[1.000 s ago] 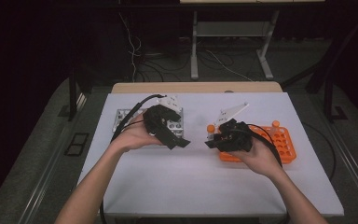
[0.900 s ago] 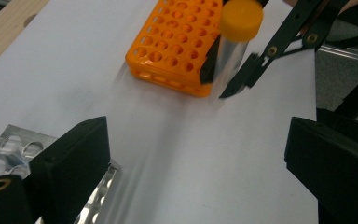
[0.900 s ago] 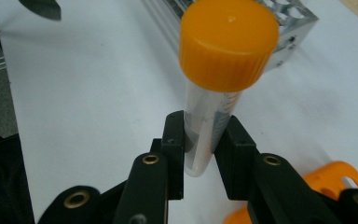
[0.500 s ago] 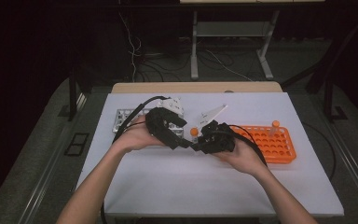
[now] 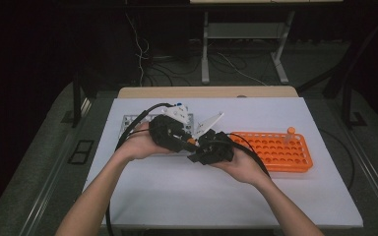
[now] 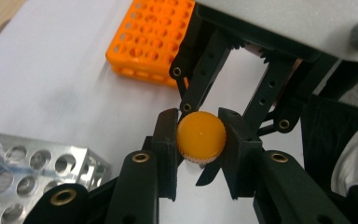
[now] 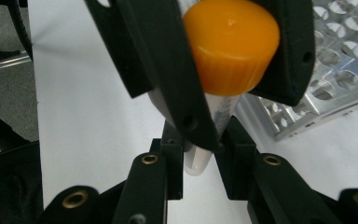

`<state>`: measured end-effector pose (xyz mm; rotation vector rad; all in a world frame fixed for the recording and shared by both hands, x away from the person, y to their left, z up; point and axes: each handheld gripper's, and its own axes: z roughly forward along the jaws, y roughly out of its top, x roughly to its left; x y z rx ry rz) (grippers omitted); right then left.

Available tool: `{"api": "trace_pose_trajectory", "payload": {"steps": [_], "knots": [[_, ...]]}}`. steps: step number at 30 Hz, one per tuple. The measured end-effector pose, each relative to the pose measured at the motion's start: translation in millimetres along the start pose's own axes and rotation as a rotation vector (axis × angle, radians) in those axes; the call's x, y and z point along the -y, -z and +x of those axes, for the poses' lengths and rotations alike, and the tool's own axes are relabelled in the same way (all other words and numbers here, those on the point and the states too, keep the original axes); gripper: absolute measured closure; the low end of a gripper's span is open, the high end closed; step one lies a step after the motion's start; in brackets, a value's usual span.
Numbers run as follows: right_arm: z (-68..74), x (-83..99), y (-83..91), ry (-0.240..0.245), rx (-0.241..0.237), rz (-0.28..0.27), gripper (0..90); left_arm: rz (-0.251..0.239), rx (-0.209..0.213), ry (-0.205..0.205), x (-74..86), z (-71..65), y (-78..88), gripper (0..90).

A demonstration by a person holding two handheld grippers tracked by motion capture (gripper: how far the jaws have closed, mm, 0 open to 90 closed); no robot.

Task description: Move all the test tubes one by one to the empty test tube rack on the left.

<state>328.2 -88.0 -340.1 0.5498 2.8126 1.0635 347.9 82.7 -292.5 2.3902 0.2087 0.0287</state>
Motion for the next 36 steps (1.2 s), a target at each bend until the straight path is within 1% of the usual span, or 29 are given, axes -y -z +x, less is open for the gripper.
{"api": "trace_pose_trajectory", "payload": {"steps": [1,3,5,8,10,11,12,16,18,19,21,23,24,25,26,27,29,31,36], "knots": [[0.3,-0.6,-1.1,0.001,0.001,-0.003,72.2,0.003,-0.003,-0.001,0.5,0.1,1.0,68.2],[-0.6,-1.5,-1.7,-0.007,-0.001,-0.011,67.1,0.001,-0.014,0.003,1.7,0.8,3.6,68.2],[-1.3,-2.0,-0.8,-0.011,0.007,-0.019,62.9,-0.007,-0.022,0.011,3.4,3.1,7.5,68.2],[-2.6,-1.5,2.8,-0.019,0.025,-0.03,56.5,-0.015,-0.048,0.032,6.8,7.8,13.4,68.2],[-4.7,-0.4,6.6,-0.032,0.033,-0.042,49.5,-0.014,-0.064,0.039,9.5,11.2,17.3,68.2],[-5.5,0.0,7.9,-0.032,0.039,-0.046,46.8,-0.014,-0.077,0.048,10.8,12.7,19.4,68.2],[-6.3,0.5,9.8,-0.041,0.046,-0.051,44.1,-0.019,-0.083,0.058,12.2,14.6,21.3,68.3],[-11.8,3.2,16.6,-0.069,0.054,-0.07,29.8,-0.019,-0.121,0.079,16.8,22.5,30.1,68.3],[-13.7,5.4,19.5,-0.083,0.055,-0.08,22.7,-0.011,-0.141,0.086,19.3,27.0,35.8,68.2],[-15.0,7.0,21.1,-0.087,0.065,-0.08,16.5,-0.011,-0.153,0.092,20.4,28.9,38.1,68.3],[-16.3,10.3,23.6,-0.096,0.079,-0.075,12.3,-0.008,-0.173,0.105,22.7,33.3,42.6,68.3],[-17.3,14.2,25.6,-0.098,0.079,-0.069,11.1,-0.006,-0.197,0.119,25.0,37.8,46.5,68.3],[-18.3,16.2,26.0,-0.1,0.076,-0.061,8.4,-0.005,-0.205,0.126,26.0,39.7,47.9,68.3],[-19.2,18.2,26.0,-0.107,0.071,-0.053,2.5,0.001,-0.213,0.129,27.0,41.7,49.3,68.3],[-19.9,20.3,26.1,-0.112,0.073,-0.044,0.6,0.003,-0.22,0.134,27.9,43.4,50.3,68.3],[-20.3,22.2,26.7,-0.123,0.072,-0.04,0.6,0.004,-0.225,0.137,28.5,44.8,51.1,68.3],[-21.9,26.3,29.0,-0.13,0.07,-0.045,0.6,0.015,-0.244,0.145,29.4,49.1,54.1,68.3],[-23.5,29.8,32.4,-0.141,0.065,-0.052,0.6,0.015,-0.259,0.152,29.9,53.2,56.8,68.3],[-26.1,40.0,40.2,-0.166,0.048,-0.059,0.6,0.006,-0.288,0.195,31.1,65.0,63.2,68.3]]}}
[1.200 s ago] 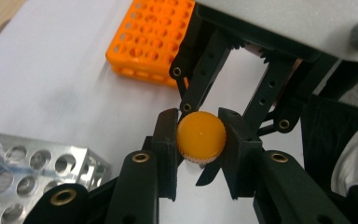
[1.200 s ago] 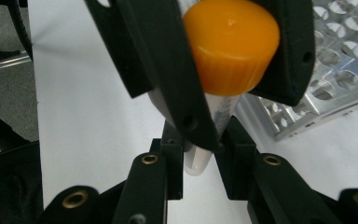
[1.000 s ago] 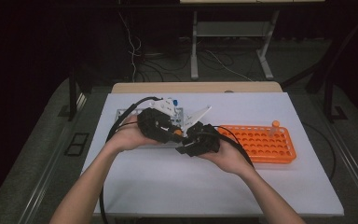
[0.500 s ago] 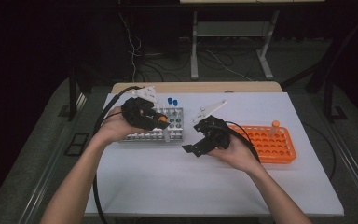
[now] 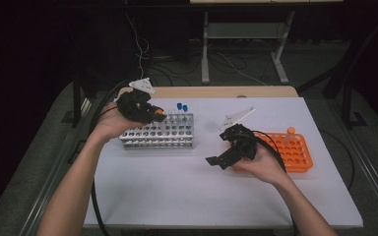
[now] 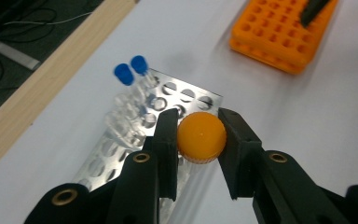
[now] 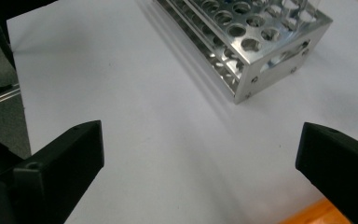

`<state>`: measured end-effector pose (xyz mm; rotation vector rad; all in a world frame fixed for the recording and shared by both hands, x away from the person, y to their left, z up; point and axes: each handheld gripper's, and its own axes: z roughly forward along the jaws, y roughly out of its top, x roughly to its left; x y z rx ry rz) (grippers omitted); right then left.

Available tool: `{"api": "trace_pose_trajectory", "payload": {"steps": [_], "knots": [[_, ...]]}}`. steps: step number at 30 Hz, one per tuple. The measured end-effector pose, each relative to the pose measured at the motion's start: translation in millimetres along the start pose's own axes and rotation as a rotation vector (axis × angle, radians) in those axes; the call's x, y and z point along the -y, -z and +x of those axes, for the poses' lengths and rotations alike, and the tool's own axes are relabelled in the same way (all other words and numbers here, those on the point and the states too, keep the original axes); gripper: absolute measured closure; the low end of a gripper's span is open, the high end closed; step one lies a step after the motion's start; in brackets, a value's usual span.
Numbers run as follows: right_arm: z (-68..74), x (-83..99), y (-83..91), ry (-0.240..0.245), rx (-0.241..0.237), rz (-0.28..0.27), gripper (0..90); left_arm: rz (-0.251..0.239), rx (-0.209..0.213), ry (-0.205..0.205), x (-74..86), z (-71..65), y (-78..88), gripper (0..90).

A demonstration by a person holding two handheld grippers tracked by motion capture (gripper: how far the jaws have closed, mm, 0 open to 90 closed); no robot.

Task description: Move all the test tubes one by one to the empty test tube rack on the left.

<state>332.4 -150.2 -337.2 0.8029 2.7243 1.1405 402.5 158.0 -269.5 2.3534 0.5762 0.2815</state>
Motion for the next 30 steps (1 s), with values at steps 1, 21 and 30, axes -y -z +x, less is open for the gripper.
{"api": "trace_pose_trajectory", "payload": {"steps": [1,21,30], "knots": [[-0.9,2.5,1.1,-0.001,0.001,0.0,0.6,0.003,-0.008,0.003,-0.3,2.6,-0.2,68.3],[-25.8,61.5,44.6,-0.13,0.057,-0.038,0.6,-0.008,-0.097,0.139,-4.6,49.1,-12.8,68.4],[-35.4,89.1,65.7,-0.187,0.088,-0.061,0.6,-0.014,-0.13,0.19,-3.8,62.8,-22.5,68.5]]}}
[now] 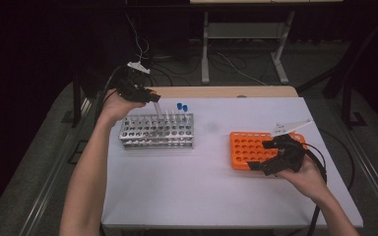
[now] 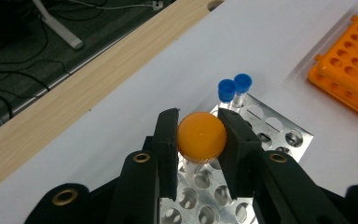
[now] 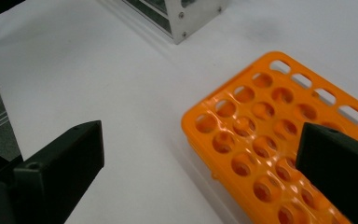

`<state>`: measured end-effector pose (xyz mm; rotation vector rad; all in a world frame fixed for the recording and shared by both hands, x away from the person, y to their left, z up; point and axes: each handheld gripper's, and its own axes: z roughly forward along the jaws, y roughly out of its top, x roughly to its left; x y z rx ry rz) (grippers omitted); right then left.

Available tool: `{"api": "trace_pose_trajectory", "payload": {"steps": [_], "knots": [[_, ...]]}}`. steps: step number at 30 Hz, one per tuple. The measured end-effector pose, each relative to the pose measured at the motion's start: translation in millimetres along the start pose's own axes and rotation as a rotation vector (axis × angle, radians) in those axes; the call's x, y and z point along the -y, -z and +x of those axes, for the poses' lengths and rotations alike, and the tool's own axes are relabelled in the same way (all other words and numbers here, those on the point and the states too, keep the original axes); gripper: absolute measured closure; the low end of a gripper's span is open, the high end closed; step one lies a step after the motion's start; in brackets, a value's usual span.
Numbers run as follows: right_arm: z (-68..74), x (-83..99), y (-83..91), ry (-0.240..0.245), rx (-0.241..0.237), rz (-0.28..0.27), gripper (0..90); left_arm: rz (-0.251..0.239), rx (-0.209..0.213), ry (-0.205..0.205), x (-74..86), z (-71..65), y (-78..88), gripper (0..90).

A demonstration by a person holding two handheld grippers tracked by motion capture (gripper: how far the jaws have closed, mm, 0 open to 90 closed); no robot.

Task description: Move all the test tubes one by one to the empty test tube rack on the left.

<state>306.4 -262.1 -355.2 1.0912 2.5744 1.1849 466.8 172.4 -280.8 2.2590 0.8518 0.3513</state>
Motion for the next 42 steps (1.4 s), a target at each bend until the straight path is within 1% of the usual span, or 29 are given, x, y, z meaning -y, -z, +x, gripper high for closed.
{"api": "trace_pose_trajectory", "payload": {"steps": [5,8,10,14,16,19,20,21,24,25,26,27,28,29,31,32,33,35,37,39,40,42], "knots": [[-8.9,12.9,10.0,-0.03,0.025,-0.007,0.6,0.001,0.009,0.01,0.7,1.9,-7.3,68.4],[-15.1,21.2,17.2,-0.05,0.04,-0.017,0.6,0.01,0.011,0.007,0.5,1.8,-11.9,68.4],[-19.7,26.6,21.8,-0.064,0.053,-0.021,0.6,0.015,0.006,0.006,0.1,1.6,-14.7,68.4],[-28.7,35.4,30.3,-0.084,0.095,-0.03,0.7,0.03,0.003,0.013,1.1,2.1,-19.4,68.4],[-34.5,40.1,34.2,-0.105,0.111,-0.035,0.7,0.044,0.002,0.014,2.3,2.6,-21.9,68.3],[-44.1,46.2,37.9,-0.127,0.145,-0.043,0.7,0.05,0.007,0.025,5.3,3.2,-25.5,68.3],[-46.5,47.4,38.6,-0.134,0.153,-0.044,0.7,0.06,0.007,0.021,6.6,3.9,-26.8,68.2],[-50.3,48.7,39.4,-0.141,0.173,-0.043,0.7,0.062,0.007,0.026,8.0,4.2,-27.9,68.2],[-59.5,50.3,40.2,-0.155,0.188,-0.049,0.8,0.063,0.012,0.031,11.9,5.1,-30.5,68.2],[-61.7,50.3,40.1,-0.157,0.193,-0.052,2.4,0.067,0.012,0.035,13.2,5.0,-31.4,68.2],[-64.9,50.3,40.1,-0.157,0.195,-0.057,8.2,0.072,0.015,0.033,14.8,5.2,-32.4,68.1],[-68.4,50.0,39.5,-0.159,0.202,-0.066,10.4,0.074,0.017,0.037,16.1,5.1,-33.1,68.0],[-71.0,49.3,38.5,-0.164,0.21,-0.067,10.5,0.078,0.019,0.039,17.0,5.3,-33.5,67.9],[-73.7,48.5,37.2,-0.165,0.215,-0.062,10.6,0.076,0.019,0.044,17.9,5.4,-33.3,67.6],[-78.2,46.6,34.1,-0.164,0.238,-0.05,17.1,0.063,0.006,0.045,19.0,5.3,-31.5,64.2],[-79.7,45.9,32.8,-0.165,0.249,-0.045,17.1,0.05,0.003,0.045,19.5,5.3,-29.2,63.1],[-82.4,44.9,30.8,-0.17,0.262,-0.034,17.6,0.042,0.011,0.047,19.8,5.8,-27.1,61.8],[-86.0,44.2,27.8,-0.169,0.281,-0.028,23.3,0.03,0.01,0.05,20.2,5.4,-22.2,59.4],[-89.4,43.7,24.8,-0.172,0.302,-0.016,23.9,0.02,0.008,0.054,20.7,5.4,-16.7,56.4],[-92.4,43.8,22.4,-0.172,0.314,-0.011,29.3,0.004,0.013,0.064,21.8,4.8,-10.2,53.2],[-93.6,43.7,21.4,-0.171,0.324,-0.012,30.4,-0.008,0.013,0.07,22.6,3.9,-7.4,51.5],[-95.8,43.6,19.8,-0.176,0.331,-0.009,32.9,-0.017,0.015,0.071,24.5,2.1,-1.8,48.8]]}}
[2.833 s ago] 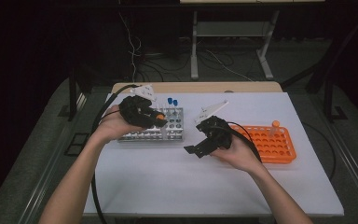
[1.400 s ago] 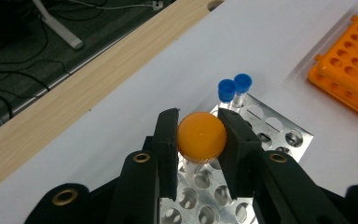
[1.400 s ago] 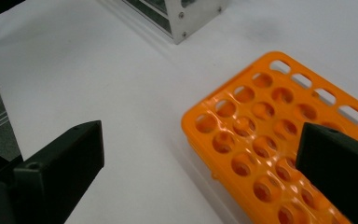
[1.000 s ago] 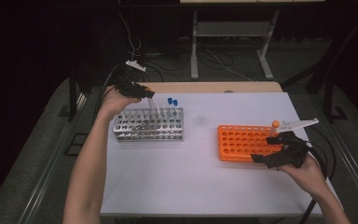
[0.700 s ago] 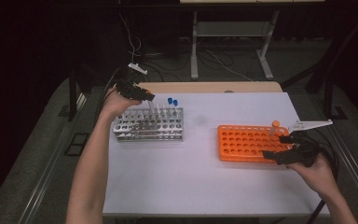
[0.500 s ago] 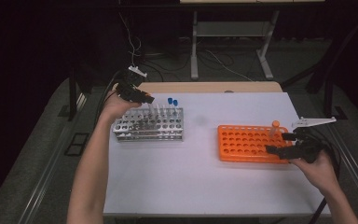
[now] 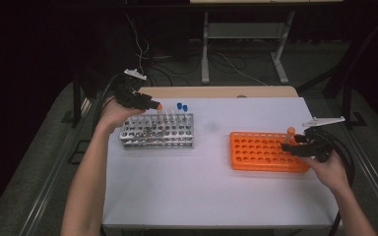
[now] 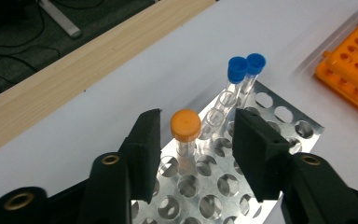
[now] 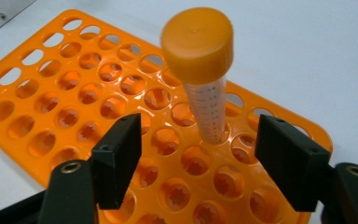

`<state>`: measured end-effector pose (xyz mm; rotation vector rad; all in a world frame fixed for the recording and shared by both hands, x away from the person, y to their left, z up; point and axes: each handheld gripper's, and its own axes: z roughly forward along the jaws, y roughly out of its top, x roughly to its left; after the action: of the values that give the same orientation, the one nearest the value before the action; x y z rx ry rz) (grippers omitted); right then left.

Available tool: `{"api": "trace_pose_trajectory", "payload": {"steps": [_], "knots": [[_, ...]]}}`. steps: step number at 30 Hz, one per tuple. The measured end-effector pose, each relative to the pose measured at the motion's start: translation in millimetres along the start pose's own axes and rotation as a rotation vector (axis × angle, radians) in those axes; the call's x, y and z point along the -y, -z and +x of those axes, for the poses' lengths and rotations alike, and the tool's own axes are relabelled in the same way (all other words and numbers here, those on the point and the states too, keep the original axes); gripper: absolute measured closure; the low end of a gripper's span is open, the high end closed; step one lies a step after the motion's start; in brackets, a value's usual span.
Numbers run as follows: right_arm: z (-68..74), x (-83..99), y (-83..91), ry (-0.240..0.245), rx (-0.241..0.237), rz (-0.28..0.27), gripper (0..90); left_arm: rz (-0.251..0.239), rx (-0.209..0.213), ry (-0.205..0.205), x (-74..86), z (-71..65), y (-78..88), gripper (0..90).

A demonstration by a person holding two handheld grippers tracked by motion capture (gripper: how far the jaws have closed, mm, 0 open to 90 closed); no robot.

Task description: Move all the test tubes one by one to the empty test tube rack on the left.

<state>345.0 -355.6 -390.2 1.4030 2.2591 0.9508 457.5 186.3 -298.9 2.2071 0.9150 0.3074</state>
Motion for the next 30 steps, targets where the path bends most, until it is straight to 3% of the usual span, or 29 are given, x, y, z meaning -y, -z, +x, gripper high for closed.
{"api": "trace_pose_trajectory", "payload": {"steps": [12,20,26,30], "knots": [[0.9,-2.6,-8.0,0.036,0.045,-0.003,53.6,-0.052,0.028,0.0,15.9,-23.3,18.0,26.8],[3.5,-5.4,-13.2,0.051,0.078,-0.005,70.9,-0.066,0.082,-0.028,23.4,-44.4,24.9,12.8],[4.6,-6.6,-14.8,0.06,0.099,-0.005,73.4,-0.051,0.112,-0.049,26.9,-58.7,26.3,0.7],[6.1,-8.4,-12.8,0.067,0.101,-0.012,73.7,-0.027,0.116,-0.055,30.6,-63.6,24.0,0.0]]}}
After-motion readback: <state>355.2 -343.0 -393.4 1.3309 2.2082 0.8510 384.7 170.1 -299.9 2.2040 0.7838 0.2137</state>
